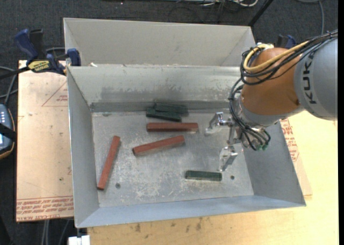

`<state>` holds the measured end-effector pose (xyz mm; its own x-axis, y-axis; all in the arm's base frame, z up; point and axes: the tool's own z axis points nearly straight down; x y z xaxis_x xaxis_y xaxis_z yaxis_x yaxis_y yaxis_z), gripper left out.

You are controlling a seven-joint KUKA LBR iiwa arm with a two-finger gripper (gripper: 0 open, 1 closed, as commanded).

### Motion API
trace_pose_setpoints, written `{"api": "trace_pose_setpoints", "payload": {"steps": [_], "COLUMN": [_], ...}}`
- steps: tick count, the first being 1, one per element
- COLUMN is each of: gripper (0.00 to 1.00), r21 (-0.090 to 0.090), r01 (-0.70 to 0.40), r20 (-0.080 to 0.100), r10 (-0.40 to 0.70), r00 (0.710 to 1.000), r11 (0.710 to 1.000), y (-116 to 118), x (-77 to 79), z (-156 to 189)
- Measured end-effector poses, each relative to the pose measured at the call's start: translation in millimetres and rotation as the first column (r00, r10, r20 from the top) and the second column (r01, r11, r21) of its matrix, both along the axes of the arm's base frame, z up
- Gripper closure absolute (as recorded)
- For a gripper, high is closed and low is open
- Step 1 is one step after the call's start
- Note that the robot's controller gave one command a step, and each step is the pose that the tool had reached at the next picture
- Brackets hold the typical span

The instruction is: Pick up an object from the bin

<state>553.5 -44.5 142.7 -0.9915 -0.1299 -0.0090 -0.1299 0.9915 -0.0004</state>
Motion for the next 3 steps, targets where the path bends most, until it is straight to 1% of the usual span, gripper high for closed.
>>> {"api": "trace_pose_setpoints", "payload": {"steps": [1, 2, 3], "gripper": [1.00, 1.00, 0.00], "r21": [0.000, 0.000, 0.001], "r01": [-0.032, -0.032, -0.045], "r20": [0.007, 0.007, -0.012], "r10": [0.032, 0.032, 0.045], "r00": [0.999, 0.999, 0.999], "r11": [0.999, 0.999, 0.999], "y": [7.0, 7.0, 7.7], "x": [-8.0, -8.0, -26.0], "z": [-64.9, -64.9, 5.6]}}
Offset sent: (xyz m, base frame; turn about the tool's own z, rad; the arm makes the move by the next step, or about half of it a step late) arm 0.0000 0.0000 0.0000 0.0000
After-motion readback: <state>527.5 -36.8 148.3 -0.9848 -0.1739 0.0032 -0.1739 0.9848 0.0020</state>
